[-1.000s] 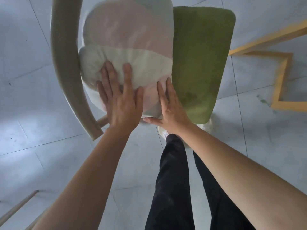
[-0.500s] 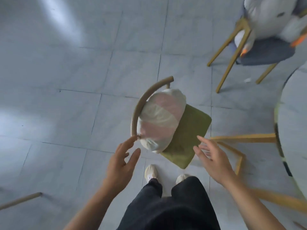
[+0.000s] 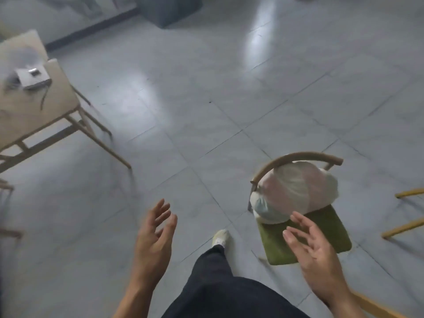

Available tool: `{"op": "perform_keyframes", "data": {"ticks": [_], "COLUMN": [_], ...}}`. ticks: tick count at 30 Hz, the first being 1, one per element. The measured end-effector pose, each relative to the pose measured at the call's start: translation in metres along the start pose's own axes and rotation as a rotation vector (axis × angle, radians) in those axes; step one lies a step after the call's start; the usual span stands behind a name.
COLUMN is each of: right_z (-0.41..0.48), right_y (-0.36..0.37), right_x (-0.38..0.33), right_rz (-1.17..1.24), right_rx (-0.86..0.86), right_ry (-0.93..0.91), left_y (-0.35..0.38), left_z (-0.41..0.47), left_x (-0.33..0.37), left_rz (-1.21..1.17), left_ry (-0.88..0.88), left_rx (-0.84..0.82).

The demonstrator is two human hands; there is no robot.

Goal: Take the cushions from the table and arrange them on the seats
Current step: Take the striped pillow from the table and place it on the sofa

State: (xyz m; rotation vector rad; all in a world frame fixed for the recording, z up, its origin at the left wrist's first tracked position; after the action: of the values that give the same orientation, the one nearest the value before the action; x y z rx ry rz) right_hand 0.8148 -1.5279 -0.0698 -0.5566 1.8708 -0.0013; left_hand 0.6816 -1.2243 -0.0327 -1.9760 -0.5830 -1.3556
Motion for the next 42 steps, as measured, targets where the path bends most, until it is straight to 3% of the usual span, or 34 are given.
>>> {"op": "perform_keyframes", "data": {"ticks": [10,21,31,42], "right_z": [-0.003,-0.006,-0.015,0.049], "right_y": [0.108,0.309,0.545,0.77], "right_x": [-0.027,-0.115,-0.206,-0.264], "right_rz": [-0.148,-0.37,-0.437,-0.395], "right_rx": [-0.4,-0.658,-0.721,-0.677], "right_ry": [-0.108,-0.377,-0.529,-0.498], "left_y": [-0.139,-0.267,-0.465,-0.642], "left_z": [-0.129,-0.134,-0.008,0.16], "left_x": [-0.056,-0.129,-0.141,-0.162], "left_rz": [0.022,-0.257,-0.282,-0.217], "left_ry": [-0.194,-0.241,-0.175,-0.205], "left_rx": [0.458,0.854,0.832,0.847]}}
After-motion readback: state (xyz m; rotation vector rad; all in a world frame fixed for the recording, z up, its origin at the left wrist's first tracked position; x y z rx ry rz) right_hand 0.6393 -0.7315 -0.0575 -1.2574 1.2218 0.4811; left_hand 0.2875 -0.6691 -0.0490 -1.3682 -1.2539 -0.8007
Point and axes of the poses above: each hand's wrist, its own z-axis towards the middle knuckle, its own y-axis out of the palm, x = y × z, the point moved 4 cm from there along z, towards the middle knuckle, and after that the axes turned 5 degrees about -z, right-handed, at the moved point
